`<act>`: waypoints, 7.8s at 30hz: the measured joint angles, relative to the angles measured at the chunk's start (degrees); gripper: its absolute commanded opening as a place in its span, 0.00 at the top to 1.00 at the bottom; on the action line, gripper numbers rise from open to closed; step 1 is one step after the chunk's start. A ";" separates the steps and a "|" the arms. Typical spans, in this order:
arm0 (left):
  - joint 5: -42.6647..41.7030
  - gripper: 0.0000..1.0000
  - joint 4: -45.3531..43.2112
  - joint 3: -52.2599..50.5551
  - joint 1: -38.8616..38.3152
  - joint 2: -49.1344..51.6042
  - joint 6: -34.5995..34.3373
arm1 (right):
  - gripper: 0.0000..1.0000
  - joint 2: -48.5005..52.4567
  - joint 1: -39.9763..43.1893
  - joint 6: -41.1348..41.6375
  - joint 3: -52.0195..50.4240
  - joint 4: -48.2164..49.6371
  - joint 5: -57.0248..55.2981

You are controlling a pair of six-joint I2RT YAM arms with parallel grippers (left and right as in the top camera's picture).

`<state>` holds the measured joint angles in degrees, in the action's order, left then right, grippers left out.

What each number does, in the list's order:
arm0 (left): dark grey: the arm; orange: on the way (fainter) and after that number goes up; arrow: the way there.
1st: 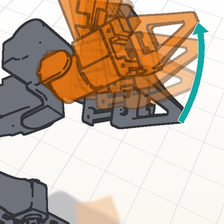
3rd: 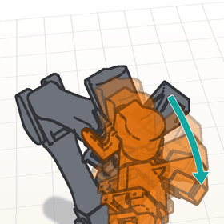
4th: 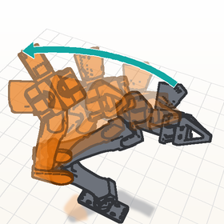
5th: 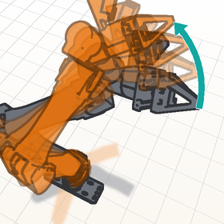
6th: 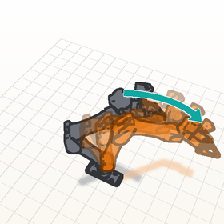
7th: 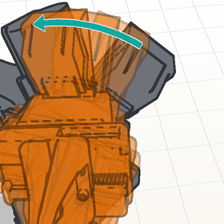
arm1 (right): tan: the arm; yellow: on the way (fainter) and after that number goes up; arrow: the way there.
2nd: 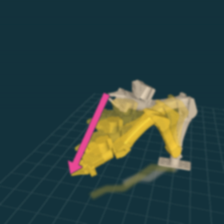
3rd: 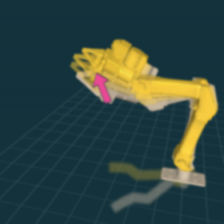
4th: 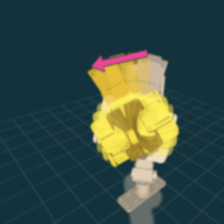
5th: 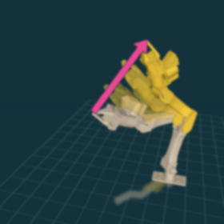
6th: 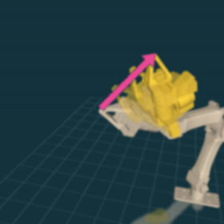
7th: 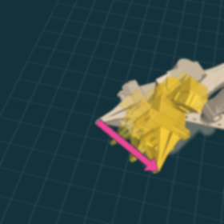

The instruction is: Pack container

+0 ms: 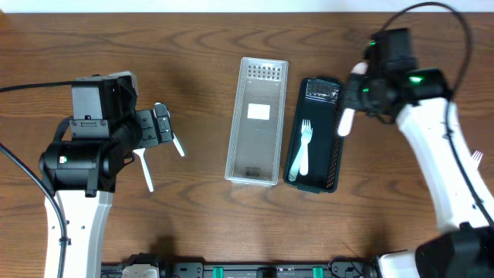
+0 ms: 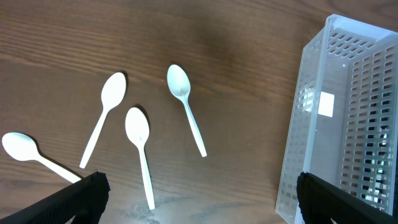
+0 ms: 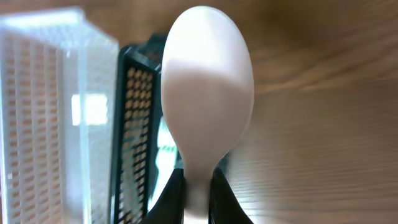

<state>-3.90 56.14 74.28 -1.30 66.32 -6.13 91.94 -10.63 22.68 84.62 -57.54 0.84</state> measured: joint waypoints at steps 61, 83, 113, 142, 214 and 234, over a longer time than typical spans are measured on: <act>0.00 0.02 0.28 0.00 0.00 0.00 0.00 | 0.01 15.37 54.66 -21.16 -14.91 15.41 -1.42; 0.00 0.02 0.24 0.00 0.00 0.00 0.00 | 0.51 20.83 54.84 -23.98 -14.05 20.39 0.07; 0.00 0.02 0.24 0.00 0.00 0.00 0.00 | 0.99 21.22 55.15 -22.88 -13.42 19.04 4.98; 0.00 0.02 0.24 0.00 0.00 0.00 0.00 | 0.99 -8.52 5.09 -1.55 -10.91 14.93 5.57; 0.00 0.02 0.28 0.00 0.00 0.00 0.00 | 0.87 16.06 8.24 -4.85 -4.39 12.04 9.66; -0.02 0.02 1.03 6.40 0.00 -0.07 -0.90 | 0.01 16.06 10.19 -7.37 -4.44 6.67 1.25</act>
<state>-3.92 57.17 80.68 -1.30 66.26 -7.03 108.01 -0.45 15.31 80.18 -50.87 2.09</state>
